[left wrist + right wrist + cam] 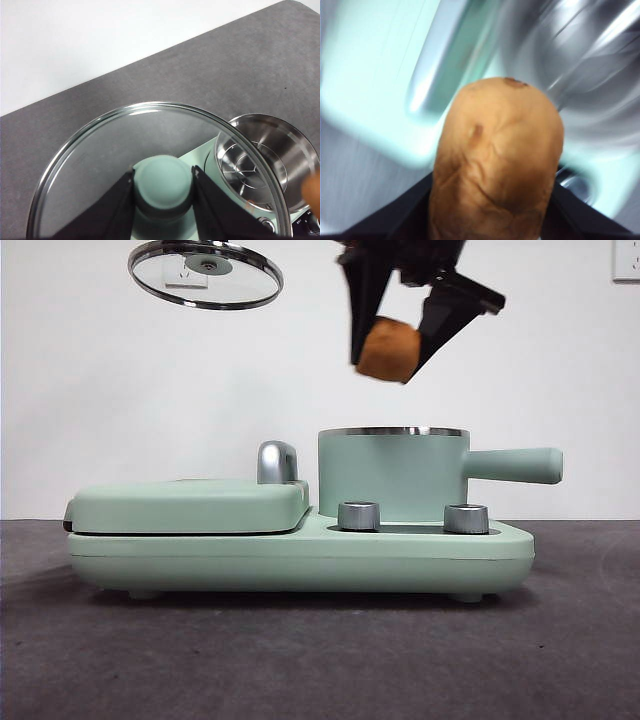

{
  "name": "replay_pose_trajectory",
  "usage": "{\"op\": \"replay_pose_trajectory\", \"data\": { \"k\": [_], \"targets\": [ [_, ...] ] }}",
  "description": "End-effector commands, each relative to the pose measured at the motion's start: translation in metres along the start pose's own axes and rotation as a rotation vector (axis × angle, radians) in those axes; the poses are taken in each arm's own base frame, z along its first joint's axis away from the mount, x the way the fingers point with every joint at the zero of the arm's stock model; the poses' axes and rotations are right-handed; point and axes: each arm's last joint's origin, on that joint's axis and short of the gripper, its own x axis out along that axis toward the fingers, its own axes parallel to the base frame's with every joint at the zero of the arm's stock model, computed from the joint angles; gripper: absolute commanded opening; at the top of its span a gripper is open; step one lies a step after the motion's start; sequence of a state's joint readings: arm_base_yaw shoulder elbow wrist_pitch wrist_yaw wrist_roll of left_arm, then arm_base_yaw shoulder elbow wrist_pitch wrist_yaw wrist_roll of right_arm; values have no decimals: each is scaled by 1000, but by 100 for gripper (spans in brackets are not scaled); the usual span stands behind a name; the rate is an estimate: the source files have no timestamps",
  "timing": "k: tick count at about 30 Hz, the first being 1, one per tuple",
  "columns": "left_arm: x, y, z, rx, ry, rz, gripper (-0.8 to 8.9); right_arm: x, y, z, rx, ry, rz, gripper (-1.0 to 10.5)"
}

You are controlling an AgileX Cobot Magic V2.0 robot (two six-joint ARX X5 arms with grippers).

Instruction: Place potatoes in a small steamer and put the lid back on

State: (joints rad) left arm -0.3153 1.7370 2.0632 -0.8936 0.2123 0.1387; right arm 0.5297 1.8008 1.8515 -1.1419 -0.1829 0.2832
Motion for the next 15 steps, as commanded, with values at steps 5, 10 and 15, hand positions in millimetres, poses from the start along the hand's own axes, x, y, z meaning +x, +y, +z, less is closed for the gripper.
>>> {"op": "replay_pose_trajectory", "data": {
  "k": [5, 10, 15],
  "targets": [
    [-8, -3, 10, 19, -60, -1, 46, 12, -26, 42, 17, 5, -36, 192],
    [-8, -3, 10, 18, -56, -2, 46, 37, -41, 60, 38, 37, -48, 192],
    [-8, -3, 9, 16, -48, -3, 46, 67, -54, 66, 58, 91, -55, 192]
  ]
}}
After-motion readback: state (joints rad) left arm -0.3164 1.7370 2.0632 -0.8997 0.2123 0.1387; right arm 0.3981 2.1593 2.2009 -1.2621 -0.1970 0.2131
